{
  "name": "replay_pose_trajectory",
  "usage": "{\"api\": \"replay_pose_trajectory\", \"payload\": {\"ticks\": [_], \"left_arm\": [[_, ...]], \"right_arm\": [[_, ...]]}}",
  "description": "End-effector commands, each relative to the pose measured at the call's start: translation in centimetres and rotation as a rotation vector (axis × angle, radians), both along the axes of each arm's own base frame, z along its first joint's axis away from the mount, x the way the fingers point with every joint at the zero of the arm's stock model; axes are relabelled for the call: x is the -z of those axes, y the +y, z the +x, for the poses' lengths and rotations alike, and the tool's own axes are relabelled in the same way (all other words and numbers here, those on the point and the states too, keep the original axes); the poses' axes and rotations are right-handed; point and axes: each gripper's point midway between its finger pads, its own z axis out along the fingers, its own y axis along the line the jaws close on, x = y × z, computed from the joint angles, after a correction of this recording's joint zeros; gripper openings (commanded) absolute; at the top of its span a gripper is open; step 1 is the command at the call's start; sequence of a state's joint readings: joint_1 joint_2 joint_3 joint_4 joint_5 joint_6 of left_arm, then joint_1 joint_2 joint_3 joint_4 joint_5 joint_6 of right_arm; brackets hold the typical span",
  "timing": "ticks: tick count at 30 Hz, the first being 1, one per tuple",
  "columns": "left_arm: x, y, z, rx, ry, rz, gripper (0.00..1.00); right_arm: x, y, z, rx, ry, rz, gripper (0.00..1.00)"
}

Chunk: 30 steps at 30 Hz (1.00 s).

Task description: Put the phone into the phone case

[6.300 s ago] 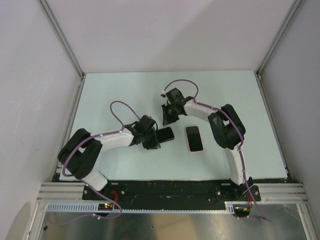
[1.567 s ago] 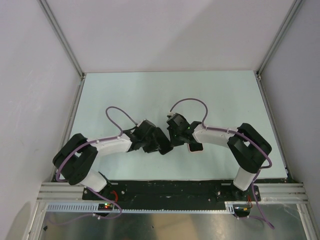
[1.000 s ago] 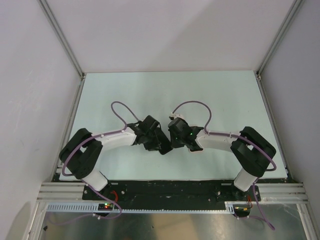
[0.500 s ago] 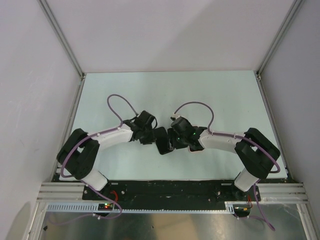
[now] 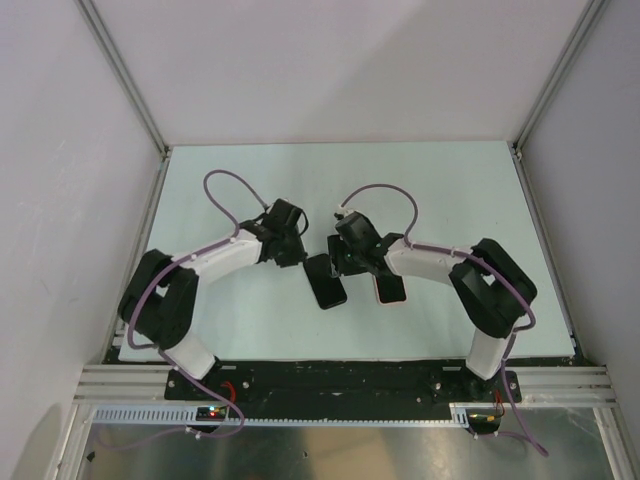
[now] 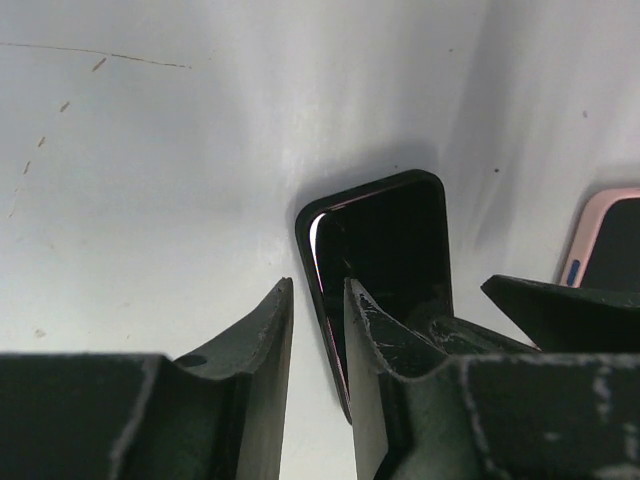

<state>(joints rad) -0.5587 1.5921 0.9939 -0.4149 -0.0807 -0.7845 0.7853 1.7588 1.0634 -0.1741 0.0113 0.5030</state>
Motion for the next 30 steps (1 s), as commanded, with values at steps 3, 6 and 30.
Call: {"api": "replay_pose_trajectory", "payload": {"ticks": [3, 6, 30], "left_arm": [[1.3, -0.3, 1.1, 0.018, 0.024, 0.037, 0.31], [2.5, -0.3, 1.1, 0.014, 0.050, 0.055, 0.31], [5.8, 0.1, -0.2, 0.007, 0.117, 0.113, 0.21]], "right_arm": [[0.6, 0.6, 2.3, -0.012, -0.017, -0.024, 0.51], [1.7, 0.7, 2.4, -0.013, 0.001, -0.044, 0.49], [4.3, 0.1, 0.5, -0.001, 0.077, -0.123, 0.42]]}}
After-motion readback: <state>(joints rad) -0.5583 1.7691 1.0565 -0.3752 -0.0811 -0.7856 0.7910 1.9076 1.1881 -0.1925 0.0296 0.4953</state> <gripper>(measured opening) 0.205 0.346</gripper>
